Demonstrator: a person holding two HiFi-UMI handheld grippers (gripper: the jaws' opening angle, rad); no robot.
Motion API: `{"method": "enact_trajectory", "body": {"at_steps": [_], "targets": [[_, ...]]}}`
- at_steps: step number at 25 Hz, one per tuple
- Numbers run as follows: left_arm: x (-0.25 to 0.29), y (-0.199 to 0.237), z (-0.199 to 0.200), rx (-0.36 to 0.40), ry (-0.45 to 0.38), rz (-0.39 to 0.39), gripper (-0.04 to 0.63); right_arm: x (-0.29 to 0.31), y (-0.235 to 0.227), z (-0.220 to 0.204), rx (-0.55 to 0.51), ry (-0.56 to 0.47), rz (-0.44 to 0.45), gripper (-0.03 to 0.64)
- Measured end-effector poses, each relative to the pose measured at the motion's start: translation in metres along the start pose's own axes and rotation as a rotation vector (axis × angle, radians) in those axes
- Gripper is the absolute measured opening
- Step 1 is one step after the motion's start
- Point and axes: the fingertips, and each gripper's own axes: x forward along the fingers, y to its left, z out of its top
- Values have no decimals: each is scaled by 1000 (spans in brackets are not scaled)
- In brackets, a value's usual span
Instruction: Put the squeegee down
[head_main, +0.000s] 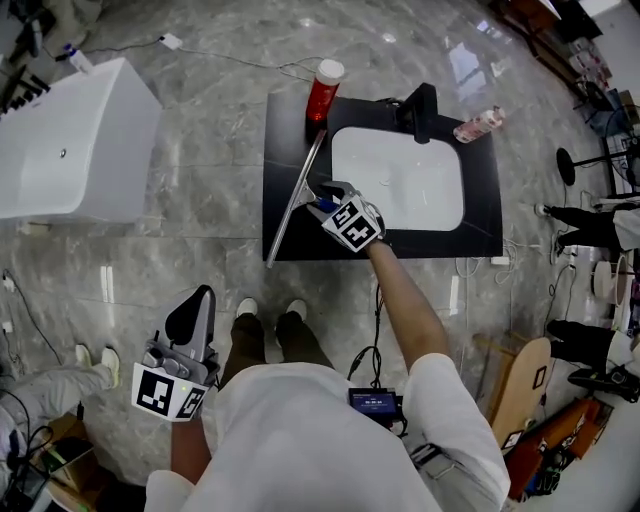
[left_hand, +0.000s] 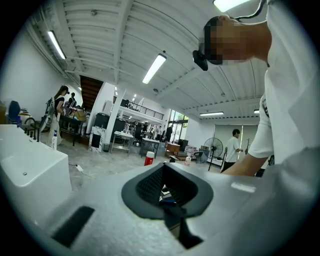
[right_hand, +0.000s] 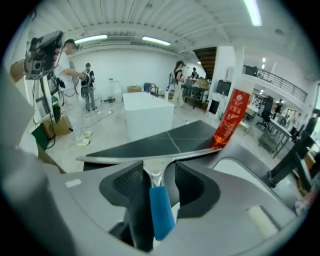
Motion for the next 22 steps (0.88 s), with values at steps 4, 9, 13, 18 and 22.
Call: {"method": "enact_trajectory", "body": {"at_steps": [4,9,13,18,22], "targets": [[12,-2,7,9,-10,-34,-2,-64,12,46,77,-250,-116,169],[31,-7,14,31,-11,-86,-2,-177,45,82,282,-533,-232,155],[49,-19,24,52,-27,-159,-2,-256,74,101,366,-674,-290,154],[67,-40,34,87,-40,-270,-2,-316,90,125,268,-755,-413,38],[70,-55,39,94,-48,-325,-2,-341,96,129,269,-787,-477,7]]}}
